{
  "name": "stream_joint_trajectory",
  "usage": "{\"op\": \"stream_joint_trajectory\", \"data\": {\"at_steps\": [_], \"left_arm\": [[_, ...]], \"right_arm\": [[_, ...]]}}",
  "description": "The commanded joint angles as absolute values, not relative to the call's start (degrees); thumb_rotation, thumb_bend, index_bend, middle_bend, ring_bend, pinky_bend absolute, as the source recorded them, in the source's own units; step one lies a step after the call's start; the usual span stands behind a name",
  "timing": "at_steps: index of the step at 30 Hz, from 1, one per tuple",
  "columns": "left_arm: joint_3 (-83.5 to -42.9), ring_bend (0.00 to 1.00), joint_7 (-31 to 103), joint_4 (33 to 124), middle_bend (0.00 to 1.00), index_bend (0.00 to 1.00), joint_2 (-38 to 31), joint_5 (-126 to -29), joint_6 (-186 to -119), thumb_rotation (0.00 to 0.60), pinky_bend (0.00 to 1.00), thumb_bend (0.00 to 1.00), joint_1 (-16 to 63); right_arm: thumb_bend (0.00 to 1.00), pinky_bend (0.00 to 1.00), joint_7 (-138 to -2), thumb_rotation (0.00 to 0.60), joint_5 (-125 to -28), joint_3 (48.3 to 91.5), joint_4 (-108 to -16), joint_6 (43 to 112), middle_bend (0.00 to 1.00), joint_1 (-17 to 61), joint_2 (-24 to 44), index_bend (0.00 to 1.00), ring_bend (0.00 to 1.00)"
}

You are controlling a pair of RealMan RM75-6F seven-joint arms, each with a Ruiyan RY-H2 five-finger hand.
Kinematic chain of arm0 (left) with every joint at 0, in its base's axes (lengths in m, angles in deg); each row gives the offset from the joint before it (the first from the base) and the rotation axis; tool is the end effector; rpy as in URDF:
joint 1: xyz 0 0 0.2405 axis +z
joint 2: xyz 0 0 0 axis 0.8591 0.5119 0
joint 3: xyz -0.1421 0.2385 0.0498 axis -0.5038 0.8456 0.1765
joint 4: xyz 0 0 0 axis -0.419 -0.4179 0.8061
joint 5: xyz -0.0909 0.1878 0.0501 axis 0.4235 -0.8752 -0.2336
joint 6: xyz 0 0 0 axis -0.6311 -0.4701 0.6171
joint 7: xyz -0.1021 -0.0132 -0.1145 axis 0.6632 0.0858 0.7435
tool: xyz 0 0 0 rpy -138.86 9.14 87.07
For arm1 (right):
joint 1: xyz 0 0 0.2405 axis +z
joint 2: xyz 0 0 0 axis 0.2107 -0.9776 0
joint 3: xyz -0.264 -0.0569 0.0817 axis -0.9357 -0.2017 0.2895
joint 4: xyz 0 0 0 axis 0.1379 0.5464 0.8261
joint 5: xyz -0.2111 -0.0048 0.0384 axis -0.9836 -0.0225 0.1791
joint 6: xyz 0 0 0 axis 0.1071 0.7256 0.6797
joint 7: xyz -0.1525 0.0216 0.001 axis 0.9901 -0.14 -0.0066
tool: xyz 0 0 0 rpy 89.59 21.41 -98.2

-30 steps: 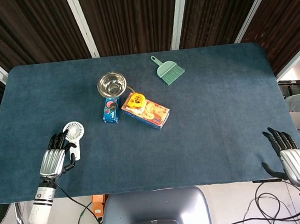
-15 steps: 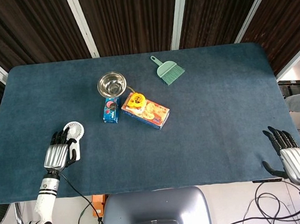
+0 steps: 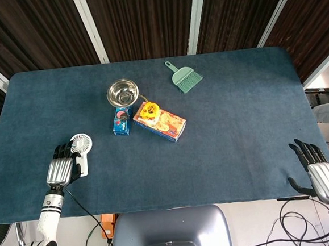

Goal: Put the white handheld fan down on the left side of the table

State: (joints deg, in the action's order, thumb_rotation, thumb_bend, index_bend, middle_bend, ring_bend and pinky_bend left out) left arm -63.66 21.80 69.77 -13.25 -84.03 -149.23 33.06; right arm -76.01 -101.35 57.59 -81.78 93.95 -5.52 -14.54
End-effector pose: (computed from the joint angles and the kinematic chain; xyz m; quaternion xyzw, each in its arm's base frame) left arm -0.3281 0.3380 0.0010 -0.6591 -0.3999 -0.2835 0.5703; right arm -0.3395 -0.1835 0.1714 0.6228 -0.4403 0.3664 0.5329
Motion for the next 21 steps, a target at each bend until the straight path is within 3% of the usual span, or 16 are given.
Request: {"op": "stream_joint_trajectory", "data": {"at_steps": [1,21], "left_arm": [[-63.60,0.00,21.84,69.60,0.00,0.37,-13.25,-83.96,-148.97,0.457,0.02,0.63,32.99],[-62.78,0.00,20.99,69.30,0.00,0.37,-14.11,-84.57,-148.97,0.493,0.02,0.63,32.80]], "right_arm": [[0.27,0.00,-75.95,0.600,-101.26,57.74,-81.84,93.96,0.00,-5.61,-14.55,0.00,0.00],[0.27,0.00,-75.10,0.600,-100.56,58.55,-82.38,92.98,0.00,-5.96,-14.71,0.00,0.00]]}}
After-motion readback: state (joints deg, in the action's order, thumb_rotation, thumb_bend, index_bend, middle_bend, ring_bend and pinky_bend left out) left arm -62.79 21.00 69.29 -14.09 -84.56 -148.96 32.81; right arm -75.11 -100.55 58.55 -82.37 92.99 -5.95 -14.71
